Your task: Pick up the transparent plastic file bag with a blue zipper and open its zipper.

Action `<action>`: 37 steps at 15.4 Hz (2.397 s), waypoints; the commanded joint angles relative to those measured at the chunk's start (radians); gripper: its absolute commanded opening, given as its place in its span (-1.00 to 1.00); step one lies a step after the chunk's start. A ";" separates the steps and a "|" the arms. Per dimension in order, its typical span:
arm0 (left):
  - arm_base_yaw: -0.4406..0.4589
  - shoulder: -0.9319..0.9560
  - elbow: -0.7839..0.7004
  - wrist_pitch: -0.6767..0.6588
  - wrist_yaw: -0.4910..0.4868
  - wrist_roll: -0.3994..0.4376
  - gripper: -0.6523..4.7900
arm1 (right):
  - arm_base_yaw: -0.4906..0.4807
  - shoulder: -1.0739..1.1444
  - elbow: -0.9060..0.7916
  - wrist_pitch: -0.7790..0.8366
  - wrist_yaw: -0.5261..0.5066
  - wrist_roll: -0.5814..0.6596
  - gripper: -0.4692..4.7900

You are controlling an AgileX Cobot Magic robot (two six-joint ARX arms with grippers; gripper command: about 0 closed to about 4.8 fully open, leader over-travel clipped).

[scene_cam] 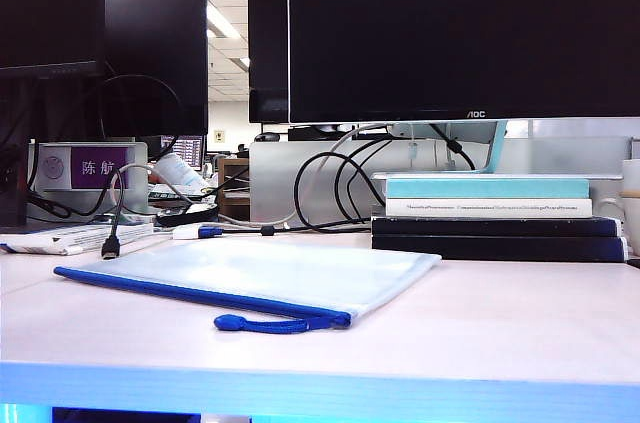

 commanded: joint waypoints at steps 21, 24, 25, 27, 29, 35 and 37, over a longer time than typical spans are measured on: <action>0.000 0.307 0.475 -0.012 0.028 0.051 -0.78 | 0.001 0.484 0.568 0.011 -0.083 0.079 -0.83; -0.001 0.476 0.578 -0.008 0.103 0.170 -0.78 | 0.000 0.690 0.677 0.019 -0.183 0.045 -0.83; -0.001 0.516 0.591 0.027 0.131 0.191 -0.78 | 0.000 0.740 0.692 0.040 -0.196 0.044 -0.83; -0.001 0.557 0.594 0.102 0.191 0.198 -0.78 | 0.000 0.816 0.715 0.068 -0.253 0.044 -0.83; -0.002 0.623 0.616 0.131 0.216 0.188 -0.78 | -0.001 0.924 0.757 0.059 -0.297 0.043 -0.83; -0.134 0.803 0.647 0.124 0.203 0.233 -0.78 | -0.002 1.194 0.891 0.023 -0.454 0.044 -0.83; -0.225 0.866 0.647 0.130 0.090 0.266 -0.78 | -0.006 1.284 0.941 0.010 -0.492 0.044 -0.83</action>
